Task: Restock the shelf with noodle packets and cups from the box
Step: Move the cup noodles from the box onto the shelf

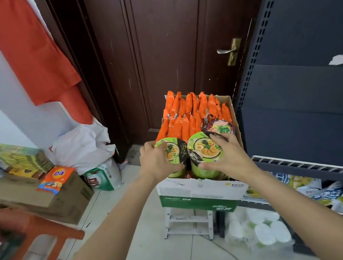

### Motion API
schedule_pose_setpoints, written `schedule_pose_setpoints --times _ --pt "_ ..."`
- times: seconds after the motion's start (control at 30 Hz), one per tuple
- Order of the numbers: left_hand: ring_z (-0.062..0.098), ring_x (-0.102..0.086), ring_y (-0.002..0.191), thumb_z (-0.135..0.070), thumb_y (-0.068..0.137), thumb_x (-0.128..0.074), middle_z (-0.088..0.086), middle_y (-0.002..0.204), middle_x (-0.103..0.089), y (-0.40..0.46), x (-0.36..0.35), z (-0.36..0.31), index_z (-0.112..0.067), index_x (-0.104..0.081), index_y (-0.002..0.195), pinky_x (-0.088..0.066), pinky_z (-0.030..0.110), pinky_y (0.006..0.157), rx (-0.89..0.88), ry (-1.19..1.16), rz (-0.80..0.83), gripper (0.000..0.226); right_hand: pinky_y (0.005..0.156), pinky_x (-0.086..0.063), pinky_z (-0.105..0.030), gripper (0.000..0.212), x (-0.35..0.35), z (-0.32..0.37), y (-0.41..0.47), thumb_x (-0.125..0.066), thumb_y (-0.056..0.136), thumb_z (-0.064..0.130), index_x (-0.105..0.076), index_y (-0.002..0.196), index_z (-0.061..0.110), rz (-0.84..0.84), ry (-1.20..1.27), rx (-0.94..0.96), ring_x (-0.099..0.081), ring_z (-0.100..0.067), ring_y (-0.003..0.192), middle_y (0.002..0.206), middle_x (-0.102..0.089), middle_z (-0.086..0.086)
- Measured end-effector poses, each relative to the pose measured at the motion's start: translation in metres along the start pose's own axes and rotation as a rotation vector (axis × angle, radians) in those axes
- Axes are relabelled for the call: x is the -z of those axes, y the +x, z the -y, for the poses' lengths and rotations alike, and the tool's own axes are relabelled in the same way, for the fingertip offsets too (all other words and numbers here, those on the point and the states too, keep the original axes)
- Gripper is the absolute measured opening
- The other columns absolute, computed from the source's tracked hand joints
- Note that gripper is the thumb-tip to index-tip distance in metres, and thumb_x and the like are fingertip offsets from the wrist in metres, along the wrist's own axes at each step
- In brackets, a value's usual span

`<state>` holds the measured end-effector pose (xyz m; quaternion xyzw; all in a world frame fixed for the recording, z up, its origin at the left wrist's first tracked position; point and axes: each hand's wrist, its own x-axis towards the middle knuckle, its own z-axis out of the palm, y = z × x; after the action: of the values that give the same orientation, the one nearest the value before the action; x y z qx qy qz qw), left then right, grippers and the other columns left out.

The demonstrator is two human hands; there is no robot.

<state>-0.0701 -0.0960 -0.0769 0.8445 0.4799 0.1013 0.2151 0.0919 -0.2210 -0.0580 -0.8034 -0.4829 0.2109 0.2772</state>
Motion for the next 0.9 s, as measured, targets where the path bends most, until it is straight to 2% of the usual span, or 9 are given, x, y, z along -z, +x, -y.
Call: schedule_pose_setpoints --times 0.13,0.27,0.43,0.63,0.8,0.9 --pt "0.026 -0.028 0.126 -0.059 0.065 -0.074 0.008 0.135 -0.033 -0.001 0.013 -0.015 -0.019 -0.049 0.135 -0.032 0.038 0.106 -0.056 -0.063 -0.157 0.084 0.112 -0.023 -0.028 0.086 0.012 -0.001 -0.003 -0.08 0.067 0.045 -0.041 0.141 0.023 -0.124 0.086 -0.012 -0.024 -0.015 0.139 0.146 -0.022 0.0" --pt "0.023 -0.026 0.132 -0.058 0.064 -0.075 0.007 0.136 -0.03 -0.002 0.023 -0.045 -0.018 -0.055 0.13 -0.031 0.036 0.111 -0.165 -0.165 -0.173 0.08 0.106 -0.029 -0.024 0.078 0.039 -0.007 -0.007 -0.082 0.065 0.044 -0.05 0.134 0.026 -0.234 0.142 -0.019 -0.031 -0.011 0.133 0.14 -0.028 0.002" --pt "0.021 -0.023 0.133 -0.056 0.062 -0.078 0.007 0.136 -0.029 0.001 0.016 -0.105 -0.018 -0.058 0.128 -0.024 0.032 0.112 -0.274 -0.22 -0.155 0.079 0.099 -0.026 -0.017 0.074 0.087 -0.032 -0.017 -0.082 0.064 0.045 -0.054 0.129 0.025 -0.354 0.136 -0.055 -0.033 -0.01 0.13 0.138 -0.03 0.002" --pt "0.018 -0.022 0.136 -0.053 0.062 -0.08 0.008 0.14 -0.033 0.005 -0.016 -0.208 -0.017 -0.06 0.123 -0.019 0.027 0.113 -0.392 -0.265 -0.106 0.074 0.097 -0.025 -0.013 0.069 0.16 -0.097 -0.047 -0.082 0.065 0.043 -0.056 0.127 0.027 -0.483 0.173 -0.122 -0.034 -0.007 0.129 0.138 -0.03 0.003" --pt "0.021 -0.026 0.134 -0.05 0.065 -0.079 0.005 0.142 -0.037 -0.005 -0.058 -0.321 -0.016 -0.059 0.124 -0.017 0.023 0.109 -0.474 -0.275 -0.047 0.072 0.099 -0.028 -0.016 0.066 0.237 -0.178 -0.081 -0.083 0.064 0.043 -0.059 0.123 0.027 -0.58 0.173 -0.171 -0.036 -0.008 0.129 0.138 -0.031 0.002" --pt "0.021 -0.029 0.13 -0.051 0.066 -0.078 0.0 0.137 -0.043 -0.013 -0.087 -0.387 -0.015 -0.059 0.124 -0.02 0.023 0.107 -0.525 -0.26 -0.023 0.071 0.1 -0.029 -0.019 0.065 0.285 -0.23 -0.1 -0.083 0.063 0.043 -0.06 0.122 0.027 -0.604 0.151 -0.191 -0.035 -0.01 0.13 0.137 -0.032 0.002"
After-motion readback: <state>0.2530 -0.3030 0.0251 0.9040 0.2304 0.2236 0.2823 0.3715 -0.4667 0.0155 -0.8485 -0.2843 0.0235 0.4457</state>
